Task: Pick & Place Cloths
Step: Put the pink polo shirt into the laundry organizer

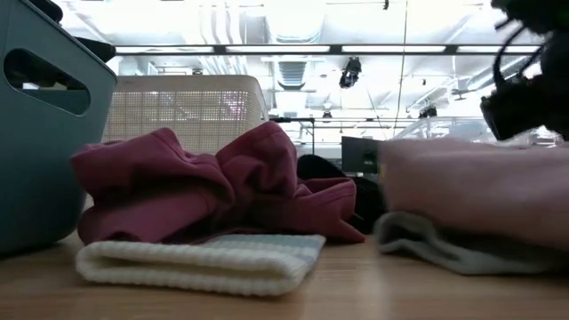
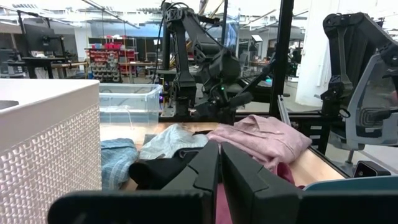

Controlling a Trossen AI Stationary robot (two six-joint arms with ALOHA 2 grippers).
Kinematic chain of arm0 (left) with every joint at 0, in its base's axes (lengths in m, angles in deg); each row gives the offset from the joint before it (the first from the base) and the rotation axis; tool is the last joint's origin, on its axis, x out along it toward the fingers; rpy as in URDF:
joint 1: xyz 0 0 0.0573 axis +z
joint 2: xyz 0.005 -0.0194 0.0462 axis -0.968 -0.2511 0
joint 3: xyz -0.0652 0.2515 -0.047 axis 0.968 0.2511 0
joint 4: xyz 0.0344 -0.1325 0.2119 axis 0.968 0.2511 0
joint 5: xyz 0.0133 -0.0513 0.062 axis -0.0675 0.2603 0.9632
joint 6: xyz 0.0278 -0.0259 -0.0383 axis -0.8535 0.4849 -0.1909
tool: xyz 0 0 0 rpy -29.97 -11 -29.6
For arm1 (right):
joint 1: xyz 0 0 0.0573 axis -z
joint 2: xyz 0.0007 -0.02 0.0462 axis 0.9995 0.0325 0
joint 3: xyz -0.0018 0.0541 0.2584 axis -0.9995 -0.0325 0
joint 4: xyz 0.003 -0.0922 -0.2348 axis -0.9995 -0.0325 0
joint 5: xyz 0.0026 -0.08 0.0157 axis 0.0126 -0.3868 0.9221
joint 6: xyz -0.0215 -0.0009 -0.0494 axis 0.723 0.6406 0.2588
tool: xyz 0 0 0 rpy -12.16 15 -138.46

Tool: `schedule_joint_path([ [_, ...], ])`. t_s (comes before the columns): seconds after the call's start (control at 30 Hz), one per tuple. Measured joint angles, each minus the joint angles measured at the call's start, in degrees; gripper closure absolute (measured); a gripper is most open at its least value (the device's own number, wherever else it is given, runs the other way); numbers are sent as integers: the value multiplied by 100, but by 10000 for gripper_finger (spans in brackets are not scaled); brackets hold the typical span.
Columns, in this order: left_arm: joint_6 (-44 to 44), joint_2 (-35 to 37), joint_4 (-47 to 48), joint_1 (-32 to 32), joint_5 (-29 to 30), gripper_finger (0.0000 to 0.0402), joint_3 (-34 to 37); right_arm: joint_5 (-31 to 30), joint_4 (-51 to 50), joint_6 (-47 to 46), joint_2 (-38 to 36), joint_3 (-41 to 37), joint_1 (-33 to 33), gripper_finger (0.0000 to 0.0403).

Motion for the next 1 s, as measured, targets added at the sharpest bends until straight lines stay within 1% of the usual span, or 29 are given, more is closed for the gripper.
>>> schedule_joint_path([
  [0.17,0,0,0,0,0,376,0,-112,-71,-6,-108,444,0,382],
  [0.5,0,0,2,-2,-2,376,0,-177,-1074,265,-156,1601,7,383],
  [0.73,0,0,0,-2,-2,376,0,-614,-1445,377,-152,2393,39,383],
  [0.87,1,1,0,-2,-1,376,0,-688,-1666,414,-143,2684,132,383],
  [1.0,1,0,0,-2,-1,376,0,-730,-1670,569,-140,2934,223,383],
])
